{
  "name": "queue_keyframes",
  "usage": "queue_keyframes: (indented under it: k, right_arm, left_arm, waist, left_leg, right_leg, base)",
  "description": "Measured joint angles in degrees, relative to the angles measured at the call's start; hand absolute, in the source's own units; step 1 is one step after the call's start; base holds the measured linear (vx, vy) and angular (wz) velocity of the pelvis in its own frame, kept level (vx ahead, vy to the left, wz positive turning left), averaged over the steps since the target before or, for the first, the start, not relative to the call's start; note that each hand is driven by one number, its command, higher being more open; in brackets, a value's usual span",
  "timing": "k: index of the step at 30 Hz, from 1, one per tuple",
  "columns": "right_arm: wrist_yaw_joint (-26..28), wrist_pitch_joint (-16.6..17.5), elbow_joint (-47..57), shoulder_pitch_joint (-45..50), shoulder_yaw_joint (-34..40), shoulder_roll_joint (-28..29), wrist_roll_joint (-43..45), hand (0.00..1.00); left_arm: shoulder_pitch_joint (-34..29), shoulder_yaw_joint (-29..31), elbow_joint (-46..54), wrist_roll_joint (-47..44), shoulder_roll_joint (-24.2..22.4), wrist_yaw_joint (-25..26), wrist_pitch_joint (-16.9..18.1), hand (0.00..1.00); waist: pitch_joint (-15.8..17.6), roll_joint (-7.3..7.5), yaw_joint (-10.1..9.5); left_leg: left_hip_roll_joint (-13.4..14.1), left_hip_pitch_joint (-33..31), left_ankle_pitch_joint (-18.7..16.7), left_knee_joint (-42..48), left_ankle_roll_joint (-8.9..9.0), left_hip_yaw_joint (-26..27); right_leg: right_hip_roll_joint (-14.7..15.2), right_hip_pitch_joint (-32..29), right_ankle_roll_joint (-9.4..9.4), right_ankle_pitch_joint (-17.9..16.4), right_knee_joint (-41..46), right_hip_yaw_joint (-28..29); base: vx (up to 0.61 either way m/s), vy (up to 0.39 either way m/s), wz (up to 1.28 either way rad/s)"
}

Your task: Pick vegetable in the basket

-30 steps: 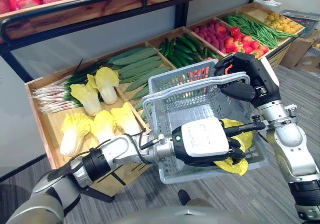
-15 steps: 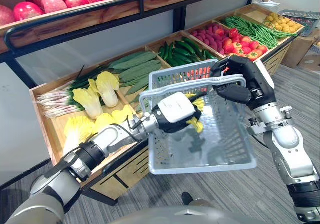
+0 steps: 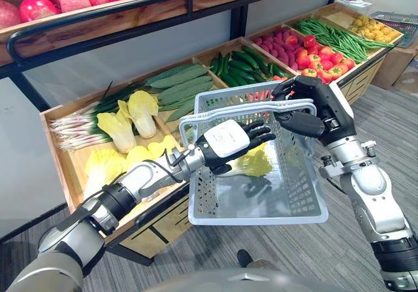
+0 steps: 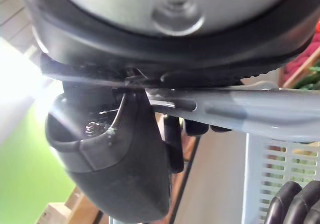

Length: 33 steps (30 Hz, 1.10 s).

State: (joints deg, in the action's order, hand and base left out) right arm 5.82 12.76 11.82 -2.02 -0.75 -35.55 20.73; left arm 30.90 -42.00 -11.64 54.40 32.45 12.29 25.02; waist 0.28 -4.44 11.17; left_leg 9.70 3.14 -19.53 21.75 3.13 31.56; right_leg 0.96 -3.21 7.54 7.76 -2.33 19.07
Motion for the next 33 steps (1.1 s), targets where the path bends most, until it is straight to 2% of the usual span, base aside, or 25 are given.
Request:
queue_keyframes:
  k: [9, 14, 18, 23, 24, 27, 33]
  right_arm:
    - [0.0, 0.0, 0.0, 0.0, 1.2, 0.5, 0.0, 0.00]
    - [-0.1, 0.0, 0.0, 0.1, 2.4, 2.4, 0.1, 0.00]
    - [-0.2, 0.0, 0.0, 0.1, 2.7, 2.6, 0.1, 0.00]
    - [-0.2, 0.0, 0.0, 0.2, 3.1, 2.6, -0.1, 0.00]
    - [-0.2, 0.0, 0.0, 0.4, 3.5, 2.6, -0.2, 0.00]
    - [-0.2, 0.0, 0.0, 1.1, 5.1, 2.6, -0.3, 0.00]
    - [-0.7, -0.2, -0.2, 1.2, 10.2, 2.6, -1.9, 0.00]
  left_arm:
    - [0.0, 0.1, 3.1, -0.5, 0.5, -0.8, -0.2, 1.00]
    - [0.0, 0.2, 16.7, -3.8, 2.4, -2.0, 0.6, 1.00]
    - [0.0, 0.1, 24.0, -7.8, 2.5, -3.0, 2.7, 1.00]
    - [0.2, 0.0, 30.4, -19.1, 2.4, -7.1, 4.0, 1.00]
    - [1.0, -0.1, 32.6, -25.9, 2.3, -9.3, 4.2, 1.00]
    - [3.1, -0.1, 34.1, -36.3, 2.4, -12.4, 4.3, 1.00]
    - [3.0, 0.1, 36.2, -46.4, 3.4, -16.2, 3.2, 1.00]
  waist:
    - [1.0, 0.20, -0.02]
    - [1.0, 0.22, -0.11]
    - [1.0, 0.22, -0.04]
    - [1.0, 0.20, -0.01]
    - [1.0, 0.20, -0.01]
    - [1.0, 0.17, 0.00]
    - [0.9, 0.12, -0.01]
  left_leg:
    - [0.1, 0.2, 0.0, 0.0, 0.05, -0.1]
    - [0.0, 0.2, 0.0, -0.2, 0.04, -0.8]
    - [-0.1, 0.5, 0.1, -0.1, 0.00, -1.5]
    - [-0.1, 0.4, 0.1, 0.1, -0.08, -1.6]
    - [-0.1, 0.4, 0.2, 0.1, -0.05, -1.6]
    - [-0.1, 0.4, 0.2, 0.2, -0.05, -1.8]
    - [-0.1, 0.4, 0.2, 0.2, -0.06, -2.0]
  right_leg:
    - [-0.1, 0.2, -0.07, -0.1, 0.0, -0.2]
    - [0.1, 0.5, -0.11, -0.1, 0.0, -1.2]
    - [0.3, 1.2, -0.21, -0.2, 0.0, -1.9]
    - [0.4, 1.3, -0.33, -0.3, 0.2, -2.2]
    - [0.4, 1.3, -0.41, -0.4, 0.3, -2.3]
    - [0.4, 1.3, -0.56, -0.5, 0.5, -2.5]
    - [0.4, 1.3, -0.63, -0.5, 0.6, -2.8]
  base:
    - [0.00, 0.000, 0.00]
    - [0.00, 0.000, 0.07]
    - [0.00, -0.002, 0.09]
    - [-0.01, -0.004, 0.02]
    - [0.00, 0.000, 0.00]
    - [0.00, 0.000, 0.00]
    - [0.01, 0.002, 0.02]
